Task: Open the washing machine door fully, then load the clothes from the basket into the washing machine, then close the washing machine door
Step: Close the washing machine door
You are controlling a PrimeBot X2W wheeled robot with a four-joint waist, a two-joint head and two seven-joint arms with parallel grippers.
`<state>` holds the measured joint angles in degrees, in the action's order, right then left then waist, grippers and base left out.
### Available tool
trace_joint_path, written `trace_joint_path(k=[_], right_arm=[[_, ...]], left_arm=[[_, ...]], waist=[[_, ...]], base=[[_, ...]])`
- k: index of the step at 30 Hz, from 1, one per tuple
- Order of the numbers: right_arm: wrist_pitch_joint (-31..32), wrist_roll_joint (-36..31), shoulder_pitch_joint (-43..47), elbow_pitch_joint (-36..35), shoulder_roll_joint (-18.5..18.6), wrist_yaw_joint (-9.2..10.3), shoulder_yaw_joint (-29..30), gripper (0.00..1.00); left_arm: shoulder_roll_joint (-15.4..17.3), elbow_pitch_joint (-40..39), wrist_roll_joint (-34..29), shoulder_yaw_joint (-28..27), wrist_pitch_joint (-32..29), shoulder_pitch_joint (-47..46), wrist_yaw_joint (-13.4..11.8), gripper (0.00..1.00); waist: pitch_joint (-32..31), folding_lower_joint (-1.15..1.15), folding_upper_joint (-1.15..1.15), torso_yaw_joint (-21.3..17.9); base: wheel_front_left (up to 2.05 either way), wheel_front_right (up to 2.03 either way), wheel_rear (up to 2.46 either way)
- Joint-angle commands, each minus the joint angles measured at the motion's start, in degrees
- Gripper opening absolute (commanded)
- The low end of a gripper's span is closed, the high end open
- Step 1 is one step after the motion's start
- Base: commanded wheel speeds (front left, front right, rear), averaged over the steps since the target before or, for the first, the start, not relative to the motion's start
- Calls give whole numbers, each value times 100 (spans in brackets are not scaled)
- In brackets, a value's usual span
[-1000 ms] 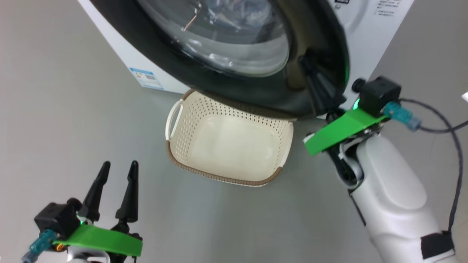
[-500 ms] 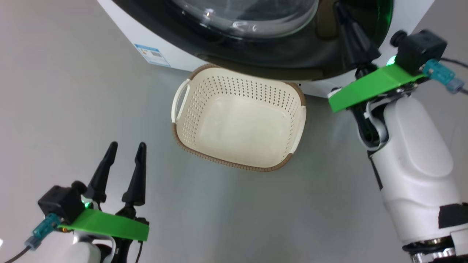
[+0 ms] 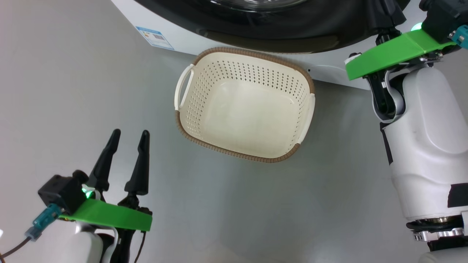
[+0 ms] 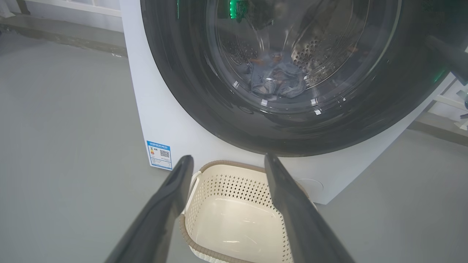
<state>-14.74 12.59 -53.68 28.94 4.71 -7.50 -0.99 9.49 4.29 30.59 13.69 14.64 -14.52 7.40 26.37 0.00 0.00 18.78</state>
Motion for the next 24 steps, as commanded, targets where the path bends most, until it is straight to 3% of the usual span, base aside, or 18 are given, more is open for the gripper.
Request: trace_joint_path(k=[1,15,16,19,22,23,24], right_arm=[[-26,-53,-219,-120,-122,1,26,0],[-26,10,188,-53,-171,1,-336,0],[-26,40,265,-54,-172,1,-378,4],[-26,140,522,-97,-175,1,-485,20],[-26,232,785,-176,-177,1,-589,52],[-26,259,867,-192,-178,1,-636,83],[-26,290,939,-208,-178,1,-671,97]], left_arm=[[156,-141,43,-205,36,-158,9,100],[191,-2,13,-247,36,-128,9,100],[197,17,5,-255,36,-104,9,100],[219,89,-30,-267,36,-27,9,100],[257,154,-48,-333,36,61,9,100],[272,174,-51,-358,36,92,9,100],[288,195,-56,-381,36,123,9,100]], waist=[[32,0,0,4],[-212,0,0,-112],[-259,0,0,-127],[-427,0,0,-168],[-576,0,0,-233],[-624,0,0,-260],[-670,0,0,-288]], base=[[0,0,0],[0,0,0],[0,0,0],[0,0,0],[0,0,0],[0,0,0],[0,0,0]])
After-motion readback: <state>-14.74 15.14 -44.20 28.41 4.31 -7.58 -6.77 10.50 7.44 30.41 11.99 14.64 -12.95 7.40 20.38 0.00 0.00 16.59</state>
